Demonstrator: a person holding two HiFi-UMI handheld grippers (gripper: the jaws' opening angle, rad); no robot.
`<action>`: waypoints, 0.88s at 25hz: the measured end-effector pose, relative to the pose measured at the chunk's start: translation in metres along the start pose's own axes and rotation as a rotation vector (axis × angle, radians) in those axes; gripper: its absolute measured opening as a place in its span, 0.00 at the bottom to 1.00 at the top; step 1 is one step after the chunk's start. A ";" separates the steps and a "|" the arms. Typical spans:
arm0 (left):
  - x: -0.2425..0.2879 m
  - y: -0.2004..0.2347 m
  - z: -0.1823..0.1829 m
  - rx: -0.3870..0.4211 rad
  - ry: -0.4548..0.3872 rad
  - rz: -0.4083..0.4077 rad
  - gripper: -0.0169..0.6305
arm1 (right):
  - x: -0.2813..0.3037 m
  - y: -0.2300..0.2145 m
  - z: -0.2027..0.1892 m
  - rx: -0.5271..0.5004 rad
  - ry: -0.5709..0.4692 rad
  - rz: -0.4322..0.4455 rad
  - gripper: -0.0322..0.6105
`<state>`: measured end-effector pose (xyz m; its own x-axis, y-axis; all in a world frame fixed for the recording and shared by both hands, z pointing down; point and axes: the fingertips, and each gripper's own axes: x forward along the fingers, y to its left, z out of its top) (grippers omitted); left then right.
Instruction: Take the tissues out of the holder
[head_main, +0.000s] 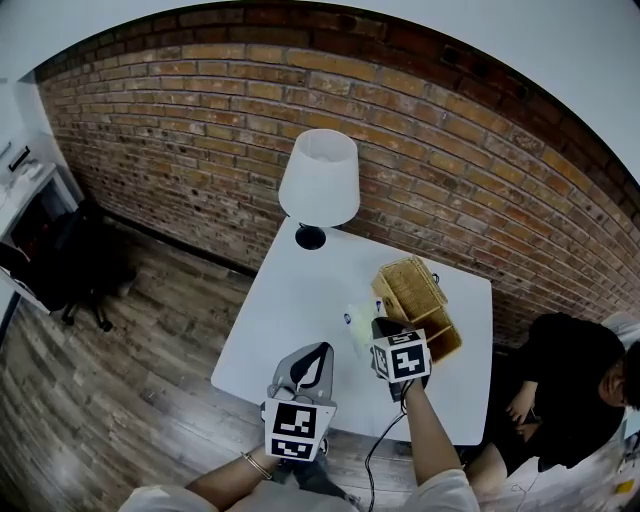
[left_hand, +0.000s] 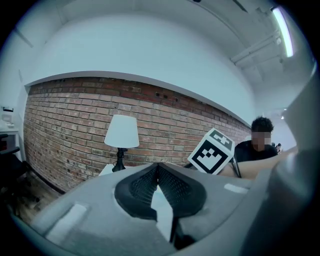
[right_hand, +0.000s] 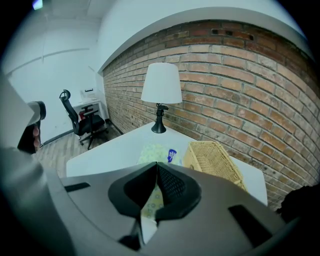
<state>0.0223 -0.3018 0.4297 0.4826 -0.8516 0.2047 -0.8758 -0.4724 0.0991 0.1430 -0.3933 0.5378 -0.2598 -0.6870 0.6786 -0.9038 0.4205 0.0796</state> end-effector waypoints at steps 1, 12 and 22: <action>-0.001 -0.001 -0.002 -0.001 0.003 -0.003 0.04 | 0.000 0.003 -0.003 0.004 0.002 0.002 0.07; -0.008 -0.007 -0.023 0.003 0.045 -0.027 0.04 | 0.005 0.023 -0.044 0.072 0.028 0.018 0.07; -0.007 -0.006 -0.041 0.003 0.082 -0.035 0.04 | 0.015 0.037 -0.075 0.119 0.059 0.033 0.07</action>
<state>0.0238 -0.2838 0.4679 0.5098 -0.8134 0.2802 -0.8585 -0.5019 0.1049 0.1310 -0.3435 0.6056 -0.2730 -0.6364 0.7215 -0.9300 0.3665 -0.0286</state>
